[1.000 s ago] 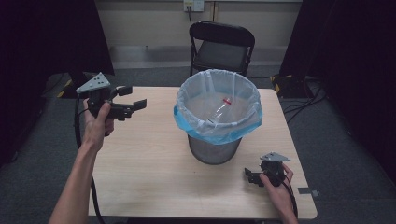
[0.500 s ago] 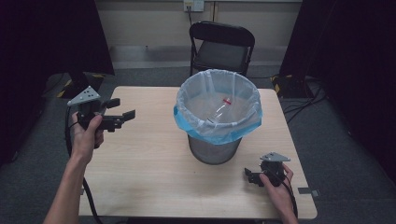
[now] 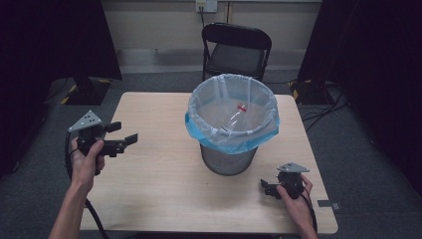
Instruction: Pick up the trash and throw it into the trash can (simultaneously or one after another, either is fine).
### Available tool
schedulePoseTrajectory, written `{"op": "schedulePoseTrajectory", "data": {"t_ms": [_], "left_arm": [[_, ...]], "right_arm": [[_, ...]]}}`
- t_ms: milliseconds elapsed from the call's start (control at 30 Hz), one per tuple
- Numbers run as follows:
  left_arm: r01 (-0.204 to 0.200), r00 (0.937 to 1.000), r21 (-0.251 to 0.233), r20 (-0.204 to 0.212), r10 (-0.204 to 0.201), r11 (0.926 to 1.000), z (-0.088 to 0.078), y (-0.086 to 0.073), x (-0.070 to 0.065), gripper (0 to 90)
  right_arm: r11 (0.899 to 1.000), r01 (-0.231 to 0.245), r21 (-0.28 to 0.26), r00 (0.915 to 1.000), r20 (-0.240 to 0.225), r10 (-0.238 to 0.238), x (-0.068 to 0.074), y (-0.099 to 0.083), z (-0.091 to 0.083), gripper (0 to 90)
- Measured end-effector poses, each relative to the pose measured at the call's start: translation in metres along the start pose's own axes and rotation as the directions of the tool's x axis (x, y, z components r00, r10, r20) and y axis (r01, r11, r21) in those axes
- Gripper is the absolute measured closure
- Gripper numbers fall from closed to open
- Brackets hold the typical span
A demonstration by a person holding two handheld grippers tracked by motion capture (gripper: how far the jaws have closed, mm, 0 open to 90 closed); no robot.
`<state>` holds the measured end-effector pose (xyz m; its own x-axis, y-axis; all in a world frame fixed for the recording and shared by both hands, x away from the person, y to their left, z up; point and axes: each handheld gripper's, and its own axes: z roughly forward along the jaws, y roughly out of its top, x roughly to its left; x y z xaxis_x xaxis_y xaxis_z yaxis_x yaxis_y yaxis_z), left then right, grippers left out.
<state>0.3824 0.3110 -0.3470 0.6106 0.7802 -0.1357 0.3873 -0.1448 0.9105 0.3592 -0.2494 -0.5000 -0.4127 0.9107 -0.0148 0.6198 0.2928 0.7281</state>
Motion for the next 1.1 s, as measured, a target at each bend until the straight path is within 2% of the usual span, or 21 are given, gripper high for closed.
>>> {"op": "schedulePoseTrajectory", "data": {"t_ms": [67,367,467,567,667,733,833,1000,1100], "left_arm": [[0.007,0.9999,0.002,0.007,-0.007,1.0000,0.001,-0.007,-0.001,15.8],[0.012,0.9991,0.045,-0.041,-0.010,0.9989,0.006,-0.043,0.000,15.8],[0.024,0.9994,0.047,-0.026,-0.023,0.9986,0.007,-0.052,0.001,15.7],[0.028,0.9989,0.077,-0.040,-0.025,0.9967,0.009,-0.062,-0.001,15.7],[0.024,0.9997,0.094,-0.007,-0.024,0.9953,0.011,-0.072,-0.002,15.7],[0.027,0.9996,0.101,-0.006,-0.026,0.9945,0.013,-0.080,-0.003,15.7],[0.027,0.9996,0.137,-0.016,-0.025,0.9902,0.018,-0.088,-0.004,15.8],[0.034,0.9981,0.185,-0.057,-0.024,0.9822,0.027,-0.106,-0.001,15.8],[0.031,0.9976,0.223,-0.067,-0.016,0.9743,0.032,-0.115,-0.002,15.9]], "right_arm": [[1.000,0.000,0.000,1.0000,0.000,0.000,0.000,0.000,0.000,8.5],[1.000,0.000,0.000,1.0000,0.000,0.000,0.000,0.000,0.000,8.5],[1.000,0.000,0.000,1.0000,0.000,0.000,0.000,0.000,0.000,8.5],[1.000,0.000,0.000,1.0000,0.000,0.000,0.000,0.000,0.000,8.5],[1.000,0.000,0.000,1.0000,0.000,0.000,0.000,0.000,0.000,8.5],[1.000,0.000,0.000,1.0000,0.000,0.000,0.000,0.000,0.000,8.5],[1.000,0.000,0.000,1.0000,0.000,0.000,0.000,0.000,0.000,8.5],[1.000,0.000,0.000,1.0000,0.000,0.000,0.000,0.000,0.000,8.5],[1.000,0.000,0.000,1.0000,0.000,0.000,0.000,0.000,0.000,8.5]]}}
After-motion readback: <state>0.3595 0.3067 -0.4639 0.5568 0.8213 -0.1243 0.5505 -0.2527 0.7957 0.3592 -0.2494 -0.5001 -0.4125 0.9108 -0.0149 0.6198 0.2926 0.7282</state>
